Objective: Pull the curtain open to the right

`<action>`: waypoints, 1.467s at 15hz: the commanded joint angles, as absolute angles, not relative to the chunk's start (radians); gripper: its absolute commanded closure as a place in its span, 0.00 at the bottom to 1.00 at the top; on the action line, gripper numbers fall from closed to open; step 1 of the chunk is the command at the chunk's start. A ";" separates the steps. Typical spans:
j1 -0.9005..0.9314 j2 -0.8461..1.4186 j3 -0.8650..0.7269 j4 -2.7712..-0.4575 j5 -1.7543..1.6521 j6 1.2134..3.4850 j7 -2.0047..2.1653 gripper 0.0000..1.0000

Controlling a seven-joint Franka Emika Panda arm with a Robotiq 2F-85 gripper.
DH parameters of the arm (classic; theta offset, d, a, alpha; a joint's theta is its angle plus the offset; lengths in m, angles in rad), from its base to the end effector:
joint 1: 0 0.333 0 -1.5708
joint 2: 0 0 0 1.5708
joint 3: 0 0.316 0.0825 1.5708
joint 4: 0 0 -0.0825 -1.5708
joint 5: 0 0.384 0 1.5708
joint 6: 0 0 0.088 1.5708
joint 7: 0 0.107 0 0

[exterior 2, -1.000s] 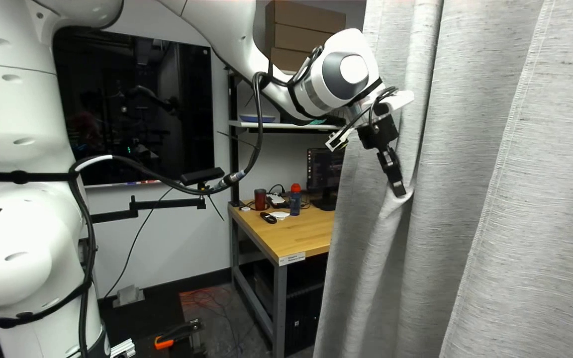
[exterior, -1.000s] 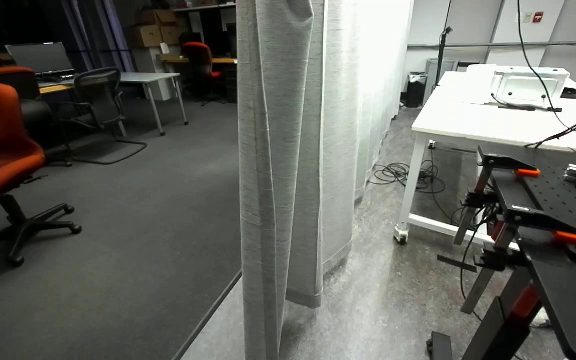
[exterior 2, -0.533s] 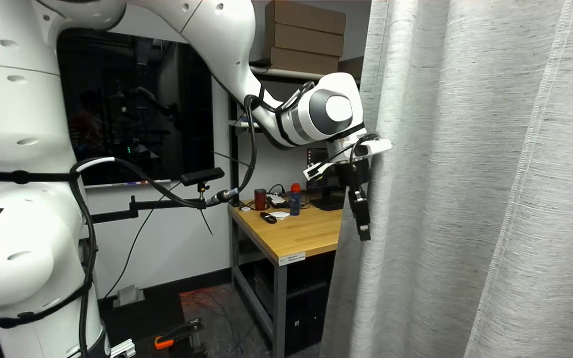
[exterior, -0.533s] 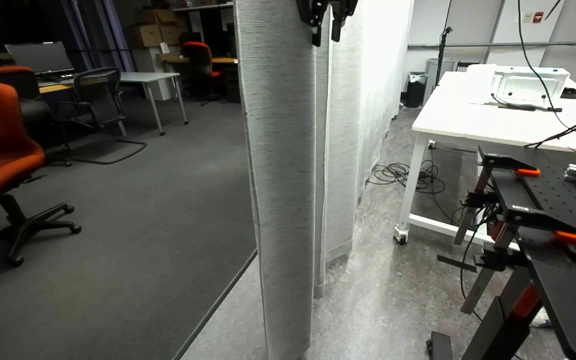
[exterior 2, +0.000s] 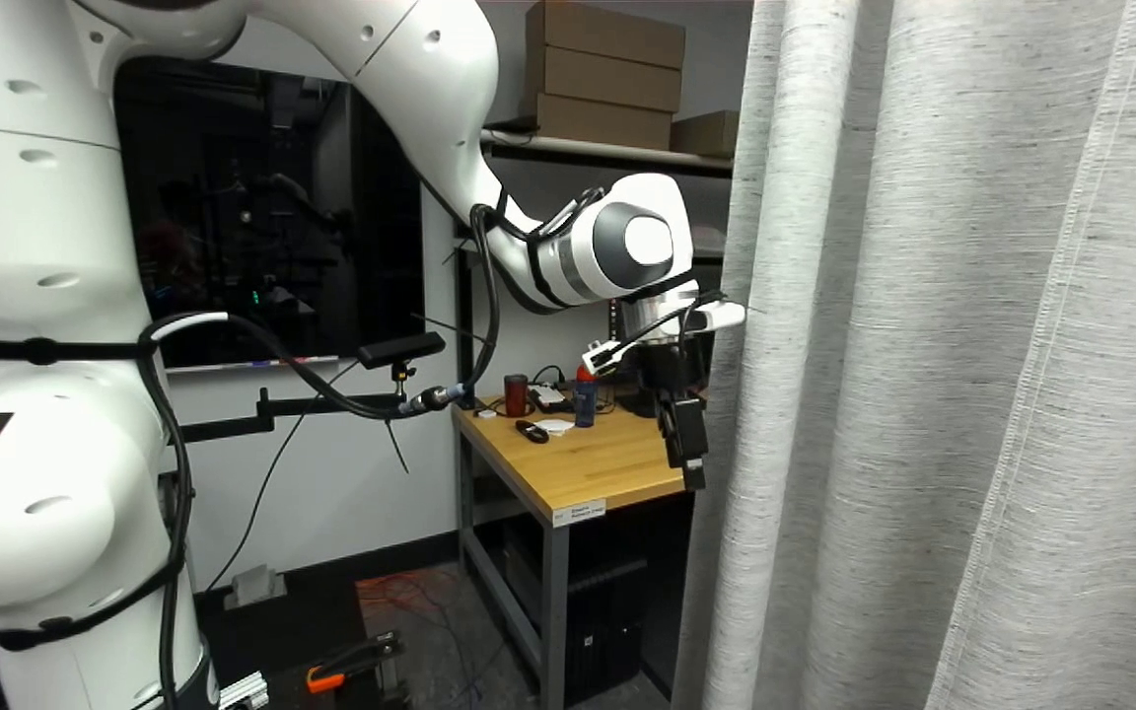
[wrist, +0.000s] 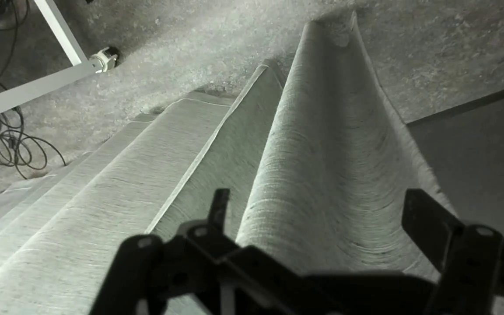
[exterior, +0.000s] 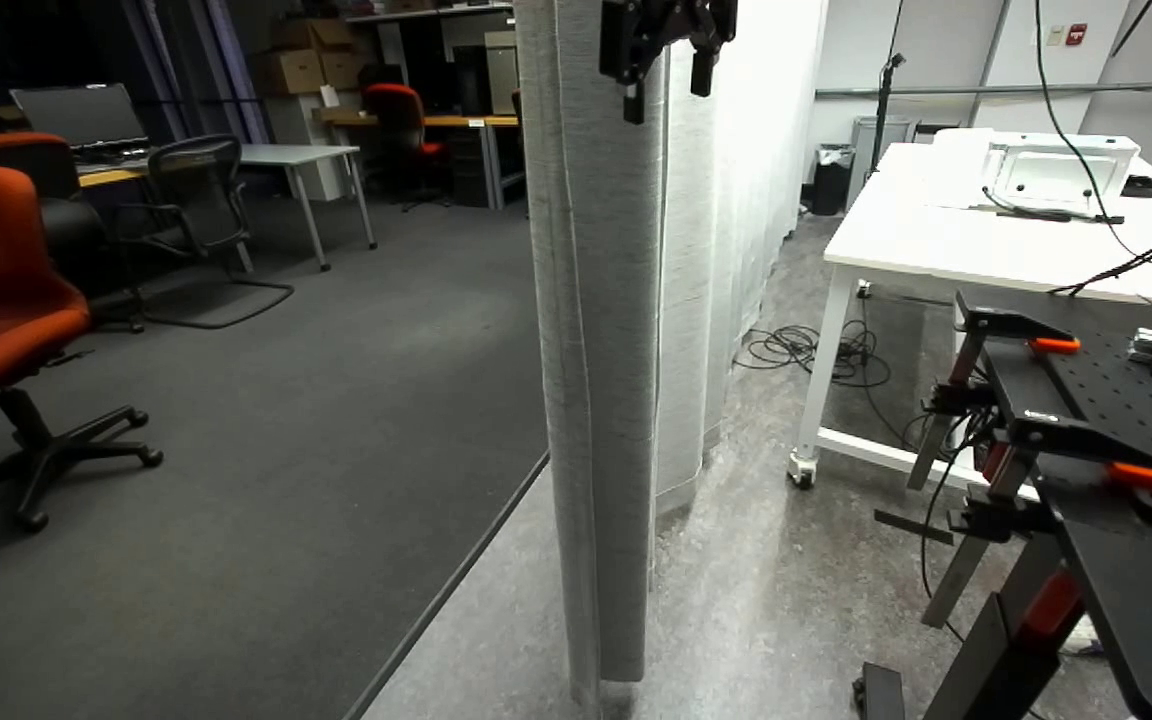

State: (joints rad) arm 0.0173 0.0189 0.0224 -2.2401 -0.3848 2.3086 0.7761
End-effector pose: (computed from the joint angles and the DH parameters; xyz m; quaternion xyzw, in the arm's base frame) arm 0.5315 0.0136 0.3658 0.9605 -0.2365 0.0797 0.1229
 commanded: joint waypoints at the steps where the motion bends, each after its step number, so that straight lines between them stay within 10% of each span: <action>1: 0.033 -0.040 0.033 -2.275 -0.375 2.298 0.736 0.00; 22: 0.089 -0.038 0.131 -2.180 -0.527 2.521 0.781 0.00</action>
State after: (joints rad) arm 0.0779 -0.0287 0.1259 -2.1805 -0.4941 2.5007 0.7607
